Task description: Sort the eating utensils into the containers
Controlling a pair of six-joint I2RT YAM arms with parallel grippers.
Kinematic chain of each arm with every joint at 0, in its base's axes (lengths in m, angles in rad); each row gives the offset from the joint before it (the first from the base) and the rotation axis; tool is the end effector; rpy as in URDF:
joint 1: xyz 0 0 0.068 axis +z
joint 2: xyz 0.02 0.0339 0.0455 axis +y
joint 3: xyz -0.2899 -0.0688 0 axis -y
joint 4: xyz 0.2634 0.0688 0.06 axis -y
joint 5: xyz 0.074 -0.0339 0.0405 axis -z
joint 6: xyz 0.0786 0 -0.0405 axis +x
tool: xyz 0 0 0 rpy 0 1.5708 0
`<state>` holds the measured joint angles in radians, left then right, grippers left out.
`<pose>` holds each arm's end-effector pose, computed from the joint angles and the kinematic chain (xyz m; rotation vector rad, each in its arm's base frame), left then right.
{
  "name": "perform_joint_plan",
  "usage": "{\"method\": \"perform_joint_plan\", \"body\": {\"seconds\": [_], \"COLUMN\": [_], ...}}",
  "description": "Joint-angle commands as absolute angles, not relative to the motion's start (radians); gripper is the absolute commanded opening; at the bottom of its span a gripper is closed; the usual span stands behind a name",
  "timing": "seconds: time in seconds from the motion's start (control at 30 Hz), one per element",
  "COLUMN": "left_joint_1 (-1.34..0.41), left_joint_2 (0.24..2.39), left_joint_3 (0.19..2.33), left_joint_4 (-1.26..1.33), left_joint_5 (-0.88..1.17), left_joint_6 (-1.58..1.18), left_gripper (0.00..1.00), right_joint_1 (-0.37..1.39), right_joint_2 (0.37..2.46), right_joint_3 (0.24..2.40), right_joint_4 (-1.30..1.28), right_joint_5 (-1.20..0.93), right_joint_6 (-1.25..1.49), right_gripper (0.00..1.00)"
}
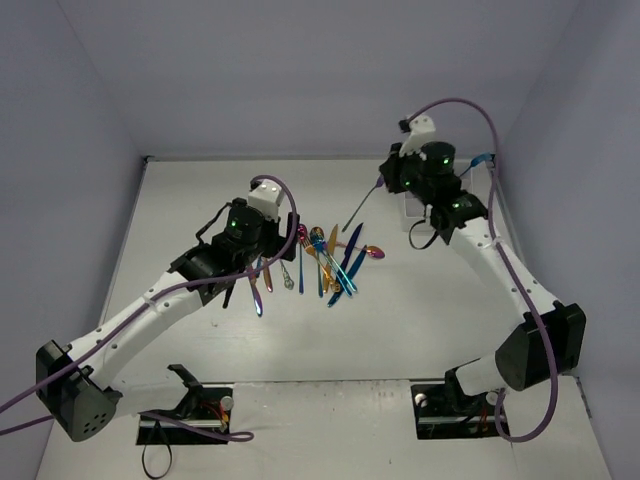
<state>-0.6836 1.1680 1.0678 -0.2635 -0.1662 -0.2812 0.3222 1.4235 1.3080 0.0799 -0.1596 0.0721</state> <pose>0.2532 -0.1895 0.3596 0.2809 1.9394 -0.4813 0.3731 0.1377 0.4241 -0.3257 1.5900 0.4328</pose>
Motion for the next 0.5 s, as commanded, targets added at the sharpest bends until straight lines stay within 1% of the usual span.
{"method": "perform_joint_plan", "body": {"seconds": [0.0,0.2,0.3,0.47], "left_joint_1": [-0.591,-0.502,-0.489,-0.483], "left_joint_2": [1.120,1.054,1.031,1.026], "left_joint_3": [1.029,0.906,0.880,0.864], "left_joint_4": [-0.346,-0.408,-0.430,-0.455], "left_joint_5": [-0.278,-0.262,-0.267,-0.270], "left_joint_6": [-0.429,-0.535,-0.551,-0.552], "left_gripper": [0.86,0.91,0.91,0.91], "right_joint_1": [0.109,-0.055,-0.109,-0.178], "right_joint_2": [1.447,1.555,1.601,1.705], "right_joint_3": [1.458,1.616,1.655,1.733], "right_joint_4": [0.168,0.173,0.185,0.207], "right_joint_5": [-0.051,-0.008,0.026,0.016], "right_joint_6": [-0.025,-0.073,-0.098,-0.080], "right_gripper": [0.00,0.00,0.00,0.00]}}
